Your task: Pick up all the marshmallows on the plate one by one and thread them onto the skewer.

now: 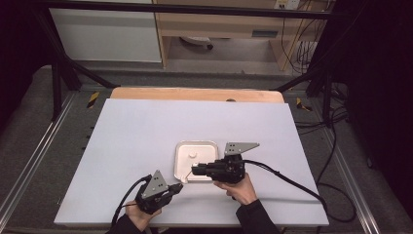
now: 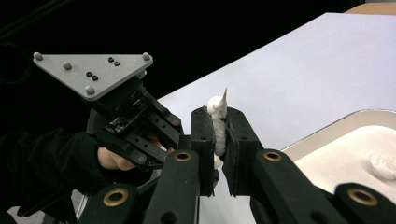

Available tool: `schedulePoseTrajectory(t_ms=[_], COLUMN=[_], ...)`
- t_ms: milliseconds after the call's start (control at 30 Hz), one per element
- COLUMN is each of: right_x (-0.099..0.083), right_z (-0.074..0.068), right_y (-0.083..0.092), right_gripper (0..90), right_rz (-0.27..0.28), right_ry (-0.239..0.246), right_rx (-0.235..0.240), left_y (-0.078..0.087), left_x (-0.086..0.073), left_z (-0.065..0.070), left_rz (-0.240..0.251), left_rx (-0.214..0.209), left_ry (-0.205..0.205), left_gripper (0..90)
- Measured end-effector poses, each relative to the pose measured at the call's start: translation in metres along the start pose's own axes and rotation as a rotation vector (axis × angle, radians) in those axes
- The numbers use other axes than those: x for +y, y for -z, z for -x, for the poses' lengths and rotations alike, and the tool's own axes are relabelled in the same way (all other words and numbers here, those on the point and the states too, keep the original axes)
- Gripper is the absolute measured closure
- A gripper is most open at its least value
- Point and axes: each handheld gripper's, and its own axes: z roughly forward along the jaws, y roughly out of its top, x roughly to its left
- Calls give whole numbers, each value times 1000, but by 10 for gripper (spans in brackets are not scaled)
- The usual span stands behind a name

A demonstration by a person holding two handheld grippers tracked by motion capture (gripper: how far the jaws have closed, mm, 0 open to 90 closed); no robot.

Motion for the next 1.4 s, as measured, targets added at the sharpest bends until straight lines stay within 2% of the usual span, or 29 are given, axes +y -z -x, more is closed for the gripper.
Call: schedulePoseTrajectory(t_ms=[567, 900, 1300, 1333, 1367, 1400], right_x=[-2, -4, -5, -6, -9, -15], right_z=[0, 1, 1, 1, 1, 1], right_y=[-1, -3, -5, -5, -13, -21], right_gripper=[843, 843, 843, 842, 841, 841], right_rz=[8, -3, -7, -13, -107, -150], right_ry=[-2, -3, -5, -9, 16, 16], right_rx=[3, 0, 8, 10, -3, 12], left_y=[1, 0, 1, 5, 7, 7], left_x=[2, 2, 3, 6, 12, 15], left_z=[0, 0, 0, -1, 0, 6], left_rz=[7, 0, 14, 80, 86, 57], left_rx=[-8, -10, -16, -48, -48, 41], left_ry=[6, 4, 8, 32, 29, -68], left_gripper=[891, 891, 891, 891, 889, 889])
